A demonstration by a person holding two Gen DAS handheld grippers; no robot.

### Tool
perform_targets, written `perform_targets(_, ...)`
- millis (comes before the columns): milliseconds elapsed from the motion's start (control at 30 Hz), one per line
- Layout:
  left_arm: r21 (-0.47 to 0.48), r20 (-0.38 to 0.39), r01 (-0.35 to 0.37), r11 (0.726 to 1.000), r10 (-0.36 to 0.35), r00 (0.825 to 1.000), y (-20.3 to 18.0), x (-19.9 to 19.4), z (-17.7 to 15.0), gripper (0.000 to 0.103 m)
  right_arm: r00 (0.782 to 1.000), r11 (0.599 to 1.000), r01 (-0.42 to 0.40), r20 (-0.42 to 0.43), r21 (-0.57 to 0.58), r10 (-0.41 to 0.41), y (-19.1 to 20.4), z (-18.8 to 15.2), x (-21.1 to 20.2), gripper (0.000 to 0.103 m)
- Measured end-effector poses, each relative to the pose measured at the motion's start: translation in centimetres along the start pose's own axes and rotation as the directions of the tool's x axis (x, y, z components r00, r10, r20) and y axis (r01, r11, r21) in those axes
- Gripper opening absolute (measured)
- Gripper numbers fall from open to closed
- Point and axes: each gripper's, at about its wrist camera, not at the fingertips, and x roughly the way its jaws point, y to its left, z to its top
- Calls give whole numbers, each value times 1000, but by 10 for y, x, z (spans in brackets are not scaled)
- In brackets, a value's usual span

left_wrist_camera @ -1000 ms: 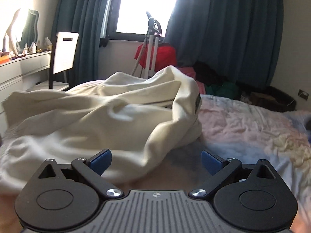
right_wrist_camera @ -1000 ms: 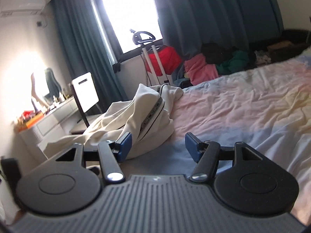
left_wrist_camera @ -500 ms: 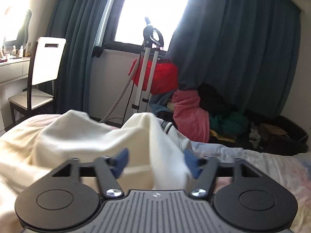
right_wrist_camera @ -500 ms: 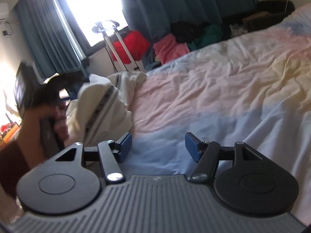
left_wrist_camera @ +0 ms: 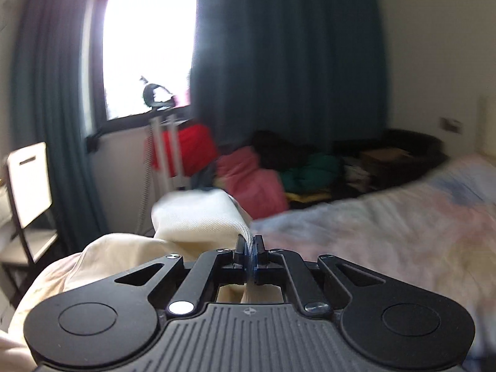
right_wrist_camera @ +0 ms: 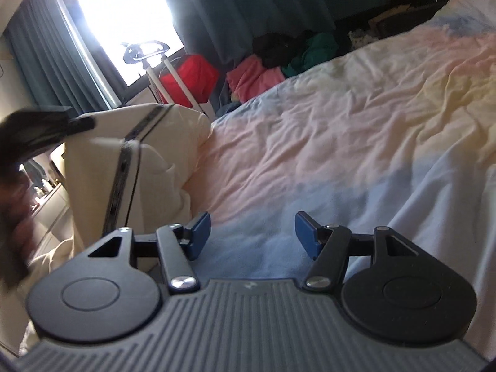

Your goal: Fold clothes

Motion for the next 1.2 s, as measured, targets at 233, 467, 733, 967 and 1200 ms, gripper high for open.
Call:
perform_targets(233, 32, -77, 143, 989, -140, 987, -41, -116, -89, 3, 997, 998, -61, 52, -26, 62, 7, 0, -36, 64)
perform_targets(467, -262, -156, 129, 956, -174, 972, -15, -123, -153, 4, 989, 989, -144, -16, 29, 144, 5, -5, -53, 64)
perform_targets(733, -340, -160, 91, 936, -153, 975, -10, -117, -165, 6, 961, 936, -210, -118, 283, 252, -9, -9, -38, 64)
perform_targets(967, -410, -165, 100, 907, -182, 969, 0, -109, -169, 6, 953, 913, -112, -219, 393, 211, -8, -2, 49, 64)
perform_targets(1200, -505, -117, 190, 842, -285, 951, 25, -98, -185, 6, 979, 917, -30, -173, 397, 107, -7, -9, 123, 54)
